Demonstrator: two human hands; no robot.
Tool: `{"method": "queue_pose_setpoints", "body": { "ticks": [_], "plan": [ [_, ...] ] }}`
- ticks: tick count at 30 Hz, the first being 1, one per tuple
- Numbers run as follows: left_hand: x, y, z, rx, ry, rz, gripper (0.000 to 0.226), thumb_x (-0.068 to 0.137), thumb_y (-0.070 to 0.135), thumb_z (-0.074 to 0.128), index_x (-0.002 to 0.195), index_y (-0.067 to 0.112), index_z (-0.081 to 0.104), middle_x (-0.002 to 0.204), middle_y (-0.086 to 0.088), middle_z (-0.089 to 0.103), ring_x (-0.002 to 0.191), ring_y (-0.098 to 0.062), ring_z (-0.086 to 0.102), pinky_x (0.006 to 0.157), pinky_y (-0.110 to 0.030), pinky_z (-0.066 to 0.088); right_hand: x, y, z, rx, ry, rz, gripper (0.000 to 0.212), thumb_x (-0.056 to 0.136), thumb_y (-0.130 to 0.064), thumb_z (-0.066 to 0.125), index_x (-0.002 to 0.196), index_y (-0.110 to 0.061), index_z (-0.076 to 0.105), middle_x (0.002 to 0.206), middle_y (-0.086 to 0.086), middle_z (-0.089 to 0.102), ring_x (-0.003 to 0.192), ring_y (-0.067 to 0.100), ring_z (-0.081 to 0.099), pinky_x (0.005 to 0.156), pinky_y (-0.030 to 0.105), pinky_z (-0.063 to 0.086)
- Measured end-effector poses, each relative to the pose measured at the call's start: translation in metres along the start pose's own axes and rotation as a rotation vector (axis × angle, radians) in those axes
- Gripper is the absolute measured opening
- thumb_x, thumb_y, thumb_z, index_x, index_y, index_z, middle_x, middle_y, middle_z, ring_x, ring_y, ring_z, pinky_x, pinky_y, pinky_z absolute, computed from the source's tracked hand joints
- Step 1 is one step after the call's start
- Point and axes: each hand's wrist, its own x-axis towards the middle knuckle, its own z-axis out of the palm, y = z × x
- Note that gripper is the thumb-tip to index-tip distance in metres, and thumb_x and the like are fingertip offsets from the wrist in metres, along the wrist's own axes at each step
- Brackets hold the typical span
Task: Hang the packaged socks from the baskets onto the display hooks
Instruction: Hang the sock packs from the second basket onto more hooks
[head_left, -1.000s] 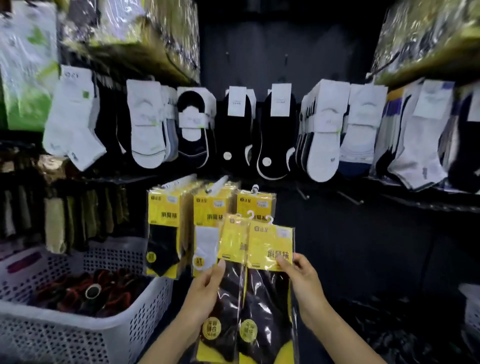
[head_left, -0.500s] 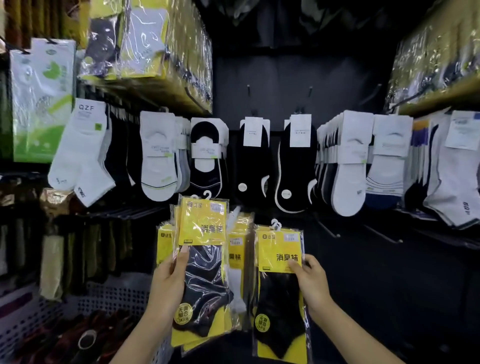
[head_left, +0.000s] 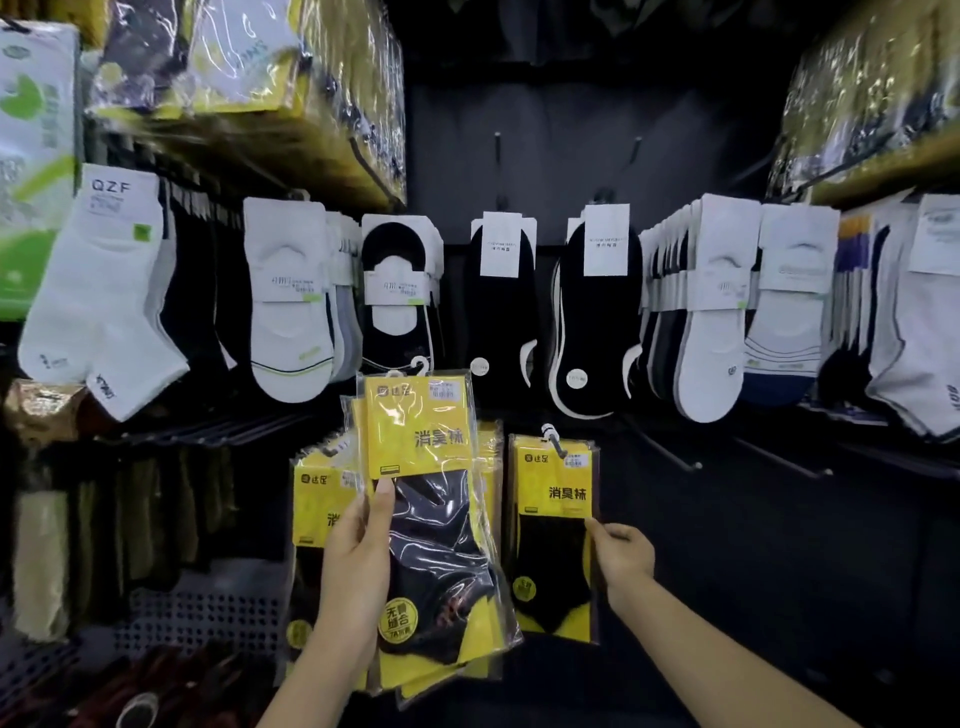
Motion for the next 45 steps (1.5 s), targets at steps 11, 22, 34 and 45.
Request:
{"method": "queue_pose_setpoints", "body": {
  "ticks": [11,22,34,45],
  "plan": [
    [-0.047,-0.009,0.014,0.023,-0.049,-0.084,0.025,0.073,0.046,0.068,0.095,0.037,0.065,0.087,0.026,0.070,0.086,0.009,0.060,0.071,-0.013,0.037,-0.083,-0.022,-0.028,0.078,-0.595,-0.182,0.033,0.096,-0.038,0.048,0.099,-0.012,0.069,0.093,0.004,0.074,0.085,0.018,0.070,0.067,0.024,0.055],
    [-0.060,-0.005,0.028,0.180,-0.106,-0.056,0.029,0.093,0.038,0.050,0.117,0.025,0.060,0.094,0.012,0.065,0.083,0.002,0.061,0.069,-0.009,0.046,-0.095,-0.016,-0.067,0.146,-0.512,-0.173,0.018,0.096,-0.015,0.052,0.109,-0.012,0.065,0.103,0.006,0.073,0.095,0.022,0.069,0.081,0.032,0.056],
    [-0.024,0.022,0.020,0.202,0.043,0.091,0.044,0.096,0.035,0.048,0.136,0.017,0.046,0.069,0.036,0.043,0.059,0.027,0.044,0.060,-0.007,0.034,-0.053,-0.056,-0.045,-0.023,-0.493,-0.381,0.015,0.095,-0.011,0.055,0.107,-0.011,0.064,0.101,0.002,0.071,0.092,0.014,0.068,0.074,0.022,0.055],
    [-0.016,0.009,0.023,0.119,0.016,0.059,0.011,0.095,0.035,0.049,0.099,0.035,0.059,0.091,0.022,0.063,0.084,0.014,0.057,0.065,-0.007,0.039,-0.015,-0.038,-0.008,-0.037,-0.319,-0.207,0.029,0.088,-0.027,0.066,0.067,-0.014,0.050,0.074,0.000,0.054,0.073,0.013,0.051,0.068,0.024,0.043]
  ]
}}
